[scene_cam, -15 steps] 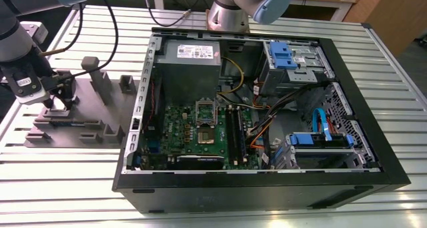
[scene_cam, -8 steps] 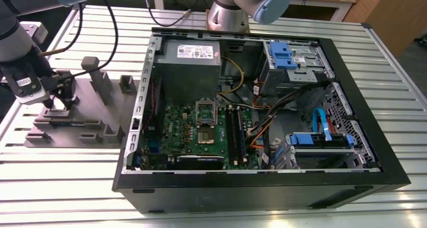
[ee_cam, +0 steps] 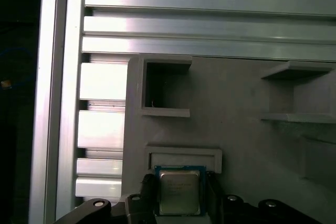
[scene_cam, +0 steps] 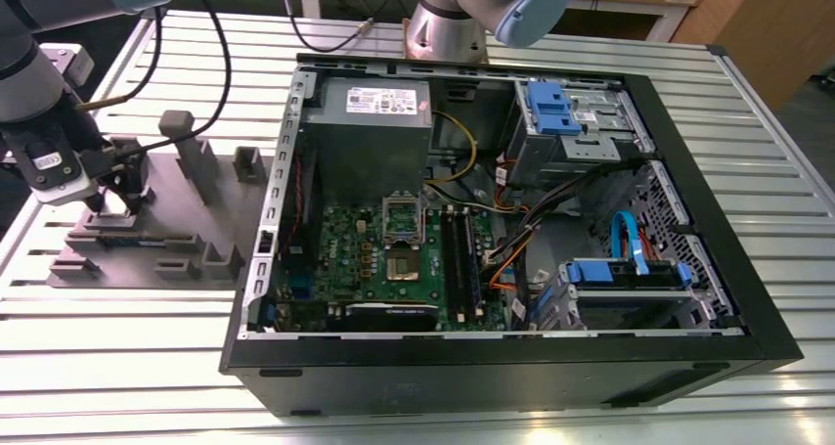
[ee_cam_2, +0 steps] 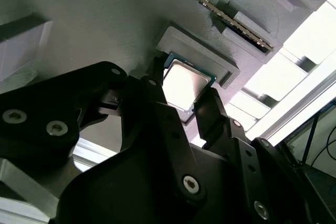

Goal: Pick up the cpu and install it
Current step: 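Pick up the cpu and move it towards the insertion slot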

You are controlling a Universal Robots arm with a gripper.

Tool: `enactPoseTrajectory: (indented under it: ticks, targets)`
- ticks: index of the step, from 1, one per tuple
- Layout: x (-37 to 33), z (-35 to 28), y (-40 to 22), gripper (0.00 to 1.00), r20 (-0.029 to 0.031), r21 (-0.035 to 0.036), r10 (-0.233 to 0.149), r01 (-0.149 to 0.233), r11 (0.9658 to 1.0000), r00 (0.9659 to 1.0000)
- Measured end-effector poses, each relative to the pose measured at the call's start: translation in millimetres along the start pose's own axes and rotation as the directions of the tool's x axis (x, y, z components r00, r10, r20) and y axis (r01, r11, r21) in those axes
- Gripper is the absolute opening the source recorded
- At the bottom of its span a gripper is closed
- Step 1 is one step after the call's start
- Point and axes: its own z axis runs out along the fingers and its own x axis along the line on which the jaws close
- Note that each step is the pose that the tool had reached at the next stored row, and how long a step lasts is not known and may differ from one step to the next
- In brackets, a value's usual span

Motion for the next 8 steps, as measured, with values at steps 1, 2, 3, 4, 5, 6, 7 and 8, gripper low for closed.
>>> enactPoseTrajectory:
  ticks: [1,2,3,4,5,6,7,8]
  targets:
    - [0.0,-0.1,0.0,0.49,0.0000,0.0000,0.000,0.000,1.0000,1.0000]
    - [0.0,-0.5,0.0,0.49,0.0001,-0.0001,0.000,0.000,1.0000,1.0000]
    - [0.0,-1.0,0.0,0.47,0.0001,-0.0001,0.000,0.000,1.0000,1.0000]
    - [0.0,-2.0,0.1,0.47,0.0000,-0.0001,0.000,0.000,1.0000,1.0000]
    - [0.0,-3.1,0.1,0.47,-0.0001,0.0000,0.000,0.000,1.0000,1.0000]
    - [0.0,-4.2,0.2,0.47,0.0000,0.0000,0.000,0.000,1.0000,1.0000]
    - [0.0,-5.2,0.2,0.47,0.0000,0.0000,0.000,0.000,1.0000,1.0000]
    - [-0.1,-6.0,0.3,0.47,0.0000,-0.0001,0.000,0.000,1.0000,1.0000]
